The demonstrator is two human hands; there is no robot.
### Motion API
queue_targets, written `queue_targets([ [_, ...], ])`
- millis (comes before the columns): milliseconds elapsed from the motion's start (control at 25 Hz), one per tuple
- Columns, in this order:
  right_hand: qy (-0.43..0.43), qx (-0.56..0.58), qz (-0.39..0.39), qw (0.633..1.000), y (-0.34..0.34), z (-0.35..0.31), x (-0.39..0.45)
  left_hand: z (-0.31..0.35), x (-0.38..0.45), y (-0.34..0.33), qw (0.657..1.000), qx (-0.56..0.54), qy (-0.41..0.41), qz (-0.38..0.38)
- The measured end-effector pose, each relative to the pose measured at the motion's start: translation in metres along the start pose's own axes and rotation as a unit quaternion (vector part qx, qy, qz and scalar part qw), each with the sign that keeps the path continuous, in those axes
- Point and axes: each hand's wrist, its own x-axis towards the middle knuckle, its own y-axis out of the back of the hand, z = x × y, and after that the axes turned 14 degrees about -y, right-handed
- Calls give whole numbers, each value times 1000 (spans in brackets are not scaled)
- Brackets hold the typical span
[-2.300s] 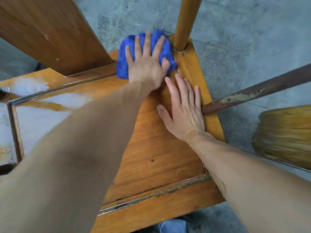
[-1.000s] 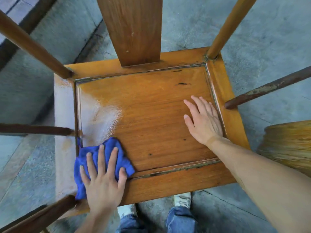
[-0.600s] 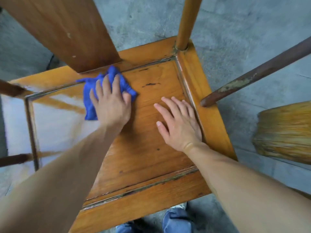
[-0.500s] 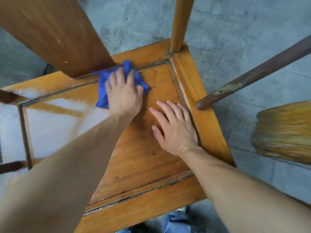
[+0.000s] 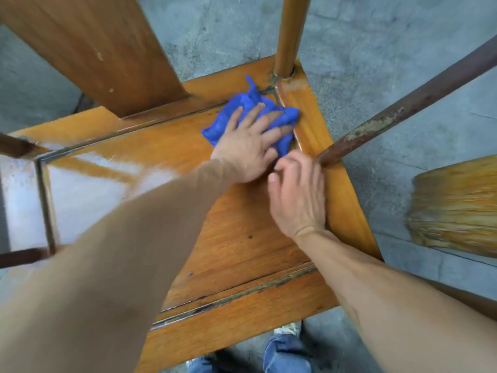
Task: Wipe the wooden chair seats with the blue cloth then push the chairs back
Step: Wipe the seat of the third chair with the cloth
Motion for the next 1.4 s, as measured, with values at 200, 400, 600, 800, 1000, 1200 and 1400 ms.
queue_targets([
  [200,-93,-12,14,995,14,-6,2,94,-58,-39,998,5,-52,-25],
  [400,-14,-76,-101,992,17,-7,-19,135,-169,-81,986,22,-167,-1],
  [600,55,-138,-171,974,13,-17,-7,104,-298,-100,994,8,98,37],
  [800,81,-135,-164,974,7,-5,-7,73,-261,-79,879,-68,466,74],
  [1000,83,-100,-125,984,-1,-3,-11,-4,-121,-41,955,-22,277,107],
  [1200,88,-100,-95,986,-5,1,-11,-32,44,-3,998,20,-14,63],
  [1400,103,-100,-85,986,-6,5,-5,14,111,8,996,32,-81,1],
])
